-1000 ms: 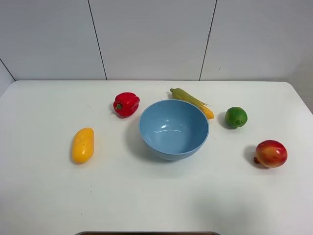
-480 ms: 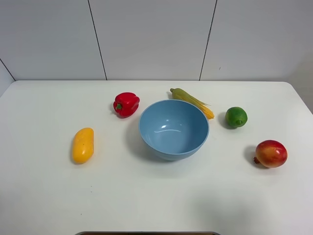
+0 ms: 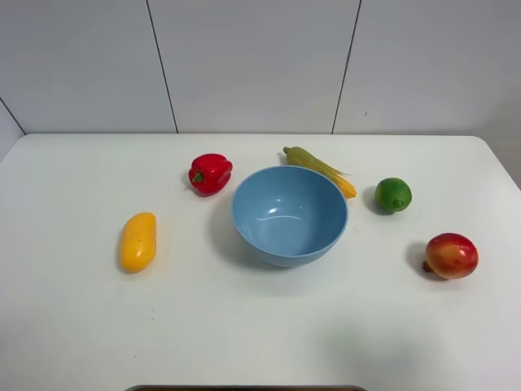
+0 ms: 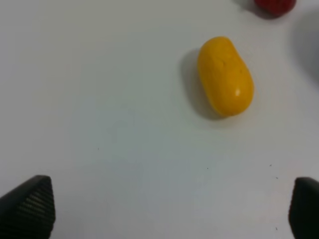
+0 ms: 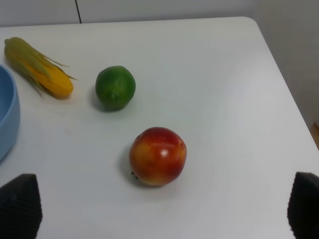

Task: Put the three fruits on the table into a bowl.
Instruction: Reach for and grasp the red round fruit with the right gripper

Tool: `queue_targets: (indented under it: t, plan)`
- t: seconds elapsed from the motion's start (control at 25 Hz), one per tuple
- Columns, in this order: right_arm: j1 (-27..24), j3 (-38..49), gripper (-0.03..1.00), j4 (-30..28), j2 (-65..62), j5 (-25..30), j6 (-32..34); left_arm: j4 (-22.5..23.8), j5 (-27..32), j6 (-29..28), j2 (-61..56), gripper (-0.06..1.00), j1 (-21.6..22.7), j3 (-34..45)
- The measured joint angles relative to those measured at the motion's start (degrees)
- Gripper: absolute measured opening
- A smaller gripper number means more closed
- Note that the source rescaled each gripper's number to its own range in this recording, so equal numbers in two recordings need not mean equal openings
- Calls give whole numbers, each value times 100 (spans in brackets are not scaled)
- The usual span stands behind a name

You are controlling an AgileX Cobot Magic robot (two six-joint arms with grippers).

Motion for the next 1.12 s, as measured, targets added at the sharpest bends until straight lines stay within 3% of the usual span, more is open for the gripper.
queue_targets:
  t: [0.2,0.8,1.12]
  plan:
    - [0,-215,100,0,417,39,0,0,0,0,0,87,0,0]
    - [0,-2084,100,-365,4087,364,0,0,0,0,0,87,0,0]
    - [0,-2198,100,-408,5397,174,0,0,0,0,0,87,0,0]
